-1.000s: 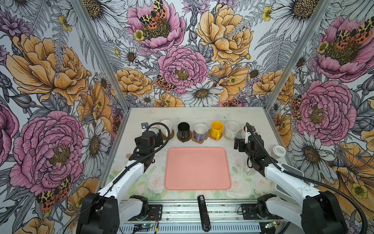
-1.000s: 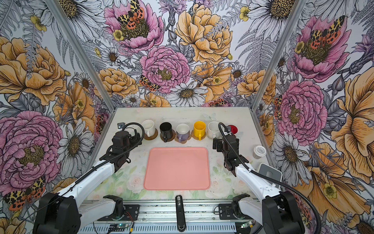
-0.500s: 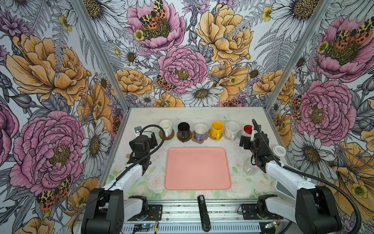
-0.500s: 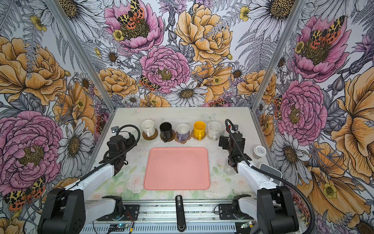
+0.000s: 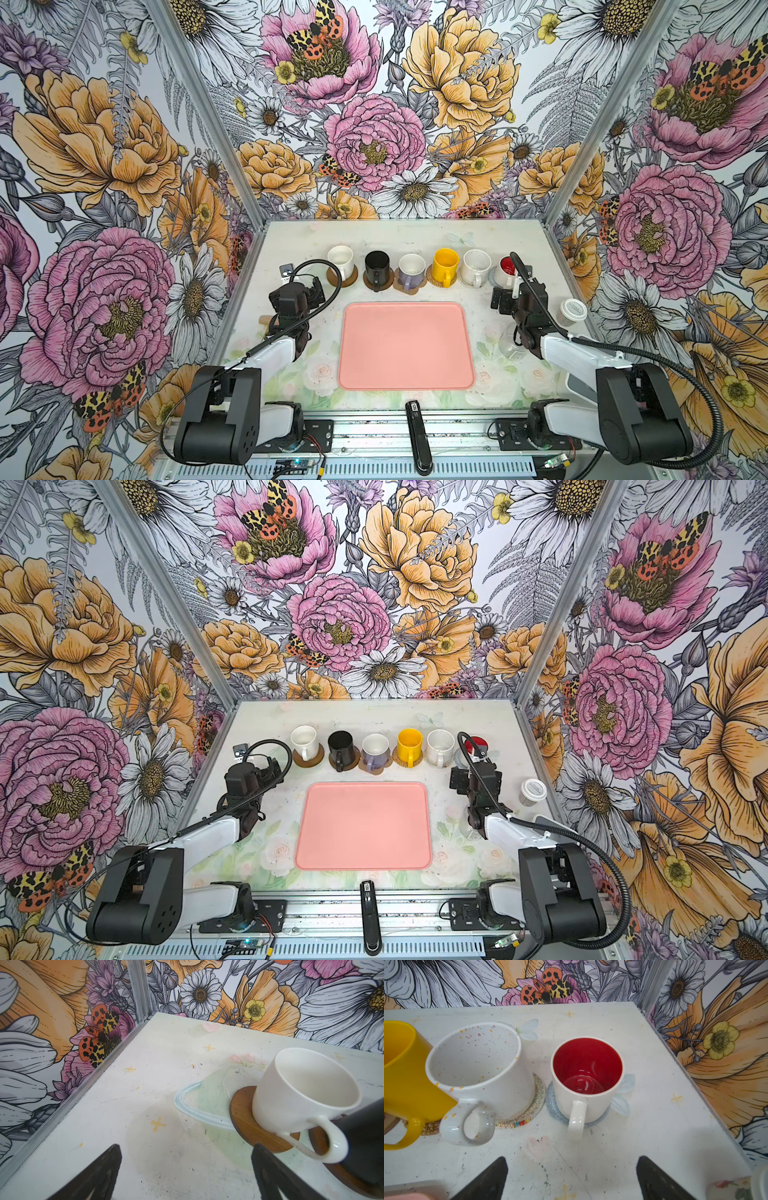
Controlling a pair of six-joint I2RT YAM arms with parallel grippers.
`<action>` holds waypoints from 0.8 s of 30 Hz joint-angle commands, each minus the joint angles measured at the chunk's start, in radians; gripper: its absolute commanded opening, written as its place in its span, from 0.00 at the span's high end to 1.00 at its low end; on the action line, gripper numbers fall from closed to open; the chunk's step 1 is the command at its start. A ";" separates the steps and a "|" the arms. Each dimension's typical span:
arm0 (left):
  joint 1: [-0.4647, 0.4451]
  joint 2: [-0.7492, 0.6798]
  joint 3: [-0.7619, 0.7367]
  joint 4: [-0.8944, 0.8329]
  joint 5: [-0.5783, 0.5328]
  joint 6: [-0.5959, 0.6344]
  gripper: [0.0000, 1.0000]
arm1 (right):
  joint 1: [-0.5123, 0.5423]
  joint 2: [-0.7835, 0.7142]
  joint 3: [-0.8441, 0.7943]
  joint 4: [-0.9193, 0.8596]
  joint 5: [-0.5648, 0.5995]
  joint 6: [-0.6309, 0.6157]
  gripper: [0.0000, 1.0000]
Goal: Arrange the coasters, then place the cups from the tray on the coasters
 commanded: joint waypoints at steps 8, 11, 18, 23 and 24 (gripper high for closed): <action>0.038 0.031 0.001 0.088 0.063 0.043 0.01 | -0.049 0.079 0.023 0.157 0.008 -0.044 0.03; 0.042 0.045 0.012 0.086 0.078 0.046 0.01 | -0.056 0.086 0.023 0.176 -0.014 -0.044 0.04; 0.052 0.054 -0.044 0.255 0.092 0.057 0.01 | -0.059 0.089 0.001 0.250 -0.038 -0.038 0.04; 0.057 0.053 -0.063 0.300 0.095 0.057 0.01 | -0.060 0.111 0.007 0.284 -0.037 -0.036 0.04; 0.059 0.054 -0.063 0.307 0.095 0.057 0.01 | -0.060 0.117 0.006 0.298 -0.036 -0.035 0.04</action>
